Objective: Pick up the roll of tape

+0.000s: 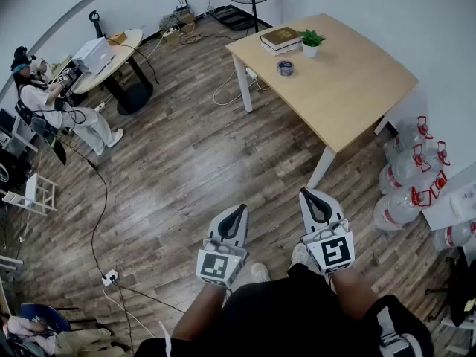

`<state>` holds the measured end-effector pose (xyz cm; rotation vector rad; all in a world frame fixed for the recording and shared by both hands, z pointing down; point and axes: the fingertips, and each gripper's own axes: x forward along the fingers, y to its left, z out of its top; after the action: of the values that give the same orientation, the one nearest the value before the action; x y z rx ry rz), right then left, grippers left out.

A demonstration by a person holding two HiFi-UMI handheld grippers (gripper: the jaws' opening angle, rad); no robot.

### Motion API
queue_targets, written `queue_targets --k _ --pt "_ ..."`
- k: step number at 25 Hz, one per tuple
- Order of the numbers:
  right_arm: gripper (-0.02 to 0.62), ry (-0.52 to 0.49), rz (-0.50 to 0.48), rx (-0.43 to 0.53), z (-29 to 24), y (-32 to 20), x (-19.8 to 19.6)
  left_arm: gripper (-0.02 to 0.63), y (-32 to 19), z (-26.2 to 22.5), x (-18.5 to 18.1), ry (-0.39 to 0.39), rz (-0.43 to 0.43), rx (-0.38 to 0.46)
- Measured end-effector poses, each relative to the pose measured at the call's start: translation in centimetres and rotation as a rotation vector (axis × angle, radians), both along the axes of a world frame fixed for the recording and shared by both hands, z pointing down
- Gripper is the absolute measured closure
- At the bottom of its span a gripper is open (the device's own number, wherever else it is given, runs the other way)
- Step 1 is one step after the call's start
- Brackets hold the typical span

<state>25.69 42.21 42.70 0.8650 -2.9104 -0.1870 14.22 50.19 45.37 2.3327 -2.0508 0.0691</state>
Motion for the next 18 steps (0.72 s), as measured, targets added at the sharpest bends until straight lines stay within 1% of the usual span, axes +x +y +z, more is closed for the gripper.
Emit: queue_targets --k 5,8,13,18 --pt "0.603 -0.011 0.009 -0.005 -0.2 0.0 -0.3 0.600 0.4 -0.5 0.3 0.001 0.002 0.004" --pt "0.603 -0.016 0.017 0.003 -0.5 0.0 -0.4 0.601 0.6 -0.4 -0.3 -0.009 0.003 0.010" --pt "0.601 -0.066 0.049 0.007 -1.3 0.0 -0.6 0.601 0.9 -0.8 -1.7 0.001 0.006 0.017" --pt "0.601 -0.074 0.064 -0.007 -1.0 0.3 -1.4 0.601 1.1 -1.0 -2.8 0.001 0.025 0.019"
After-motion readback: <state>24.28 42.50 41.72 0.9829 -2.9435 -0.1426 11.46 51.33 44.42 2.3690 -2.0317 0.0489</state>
